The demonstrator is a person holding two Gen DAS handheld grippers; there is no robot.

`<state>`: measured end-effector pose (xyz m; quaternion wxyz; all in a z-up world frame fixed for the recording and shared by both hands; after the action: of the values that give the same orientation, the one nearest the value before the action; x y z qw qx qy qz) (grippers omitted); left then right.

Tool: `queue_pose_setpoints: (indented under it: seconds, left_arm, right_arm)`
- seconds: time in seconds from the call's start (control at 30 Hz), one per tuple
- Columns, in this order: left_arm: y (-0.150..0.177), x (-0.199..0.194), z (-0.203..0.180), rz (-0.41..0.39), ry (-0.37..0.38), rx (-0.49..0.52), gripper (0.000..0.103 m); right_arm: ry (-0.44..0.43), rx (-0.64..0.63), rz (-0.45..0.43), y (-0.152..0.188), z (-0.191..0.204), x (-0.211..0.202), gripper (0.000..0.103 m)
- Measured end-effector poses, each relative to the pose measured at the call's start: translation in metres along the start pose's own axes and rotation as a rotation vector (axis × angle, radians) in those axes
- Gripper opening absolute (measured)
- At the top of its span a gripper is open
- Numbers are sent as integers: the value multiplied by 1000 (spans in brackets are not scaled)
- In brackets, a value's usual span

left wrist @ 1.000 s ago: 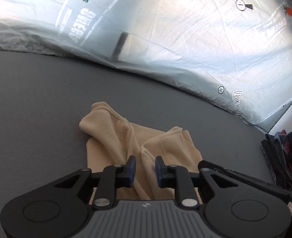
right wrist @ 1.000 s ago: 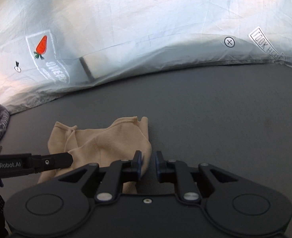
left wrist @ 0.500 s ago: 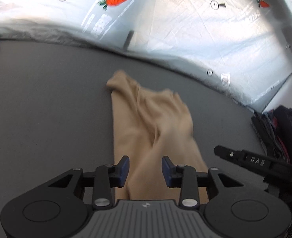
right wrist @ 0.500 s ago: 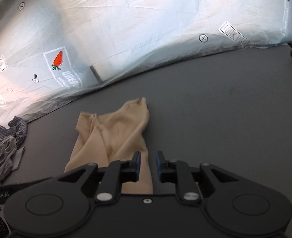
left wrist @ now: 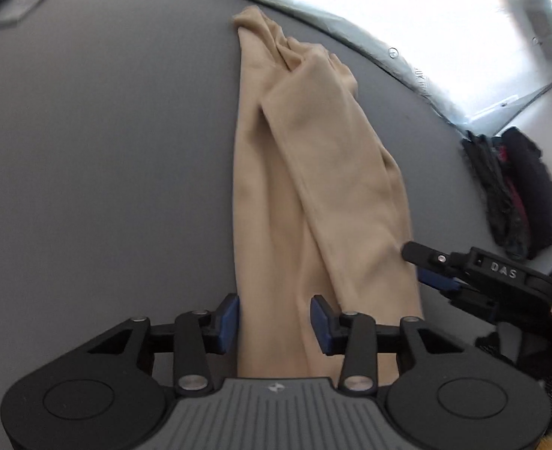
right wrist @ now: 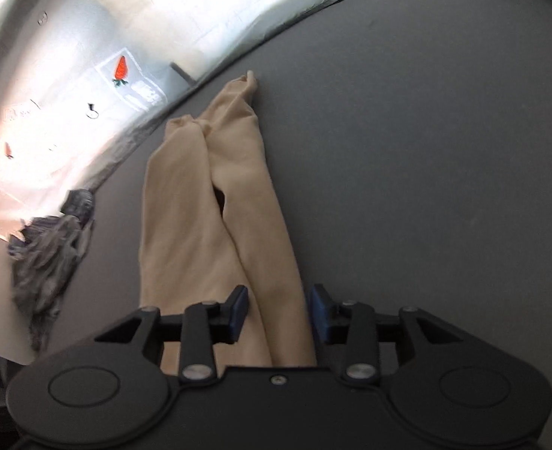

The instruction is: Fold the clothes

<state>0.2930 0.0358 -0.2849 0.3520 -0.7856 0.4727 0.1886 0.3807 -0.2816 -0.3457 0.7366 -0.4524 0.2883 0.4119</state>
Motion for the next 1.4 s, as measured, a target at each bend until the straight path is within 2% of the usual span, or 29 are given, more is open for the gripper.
queue_pose_setpoints:
  seconds: [0.1, 0.2, 0.27, 0.3, 0.33, 0.4, 0.47, 0.5, 0.53, 0.67, 0.77, 0.87, 1.0, 1.17, 1.27, 1.4]
  left_arm:
    - [19, -6, 3, 15, 70, -64, 43]
    - [38, -10, 11, 36, 169, -191, 42]
    - [51, -12, 19, 11, 222, -275, 40]
    - [57, -13, 24, -6, 229, -320, 37]
    - [62, -13, 28, -22, 236, -364, 29]
    - [71, -14, 36, -51, 240, -433, 18]
    - [75, -14, 40, -67, 257, -465, 17]
    - [75, -14, 39, -66, 254, -464, 16]
    - [75, -14, 38, -65, 251, -463, 15]
    - [71, -16, 25, -70, 183, -476, 11]
    - [65, -33, 5, -107, 220, -483, 11]
    - [56, -61, -17, -198, 284, -467, 11]
    - [42, -88, -42, -275, 325, -430, 10]
    - [31, -117, -63, -321, 398, -425, 10]
    - [27, -130, -75, -343, 421, -419, 10]
    - [16, -121, -77, -355, 423, -426, 10]
  right_arm:
    - [-85, 36, 62, 12, -15, -4, 38]
    - [-186, 74, 147, 26, -29, -4, 38]
    - [-260, 112, 216, 41, -38, -2, 38]
    - [-293, 135, 246, 49, -42, -1, 38]
    - [-321, 158, 270, 57, -46, -1, 37]
    - [-342, 175, 308, 70, -49, -1, 32]
    - [-338, 150, 326, 79, -44, -4, 30]
    - [-324, 139, 327, 82, -40, -6, 26]
    - [-292, 136, 332, 84, -37, -7, 16]
    - [-236, 145, 358, 85, -24, -17, 13]
    - [-289, 150, 304, 78, -15, -42, 12]
    - [-375, 239, 250, 68, -14, -65, 12]
    - [-451, 308, 201, 55, -11, -89, 12]
    - [-500, 298, 191, 47, -7, -117, 12]
    - [-541, 345, 192, 47, -7, -130, 12]
    - [-562, 407, 191, 48, -12, -124, 12]
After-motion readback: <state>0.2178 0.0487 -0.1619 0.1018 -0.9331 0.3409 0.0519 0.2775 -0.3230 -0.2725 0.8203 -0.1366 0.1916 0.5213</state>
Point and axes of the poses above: each gripper's, at about its wrist camera, not at the fingertips, and x roughly the way its jaws point, z to its left, y to its underside, the point moved 2 cm from there along x, roughly the way its jaws point, and after that the axes turned 15 degrees about y, right-handed, at the moved point
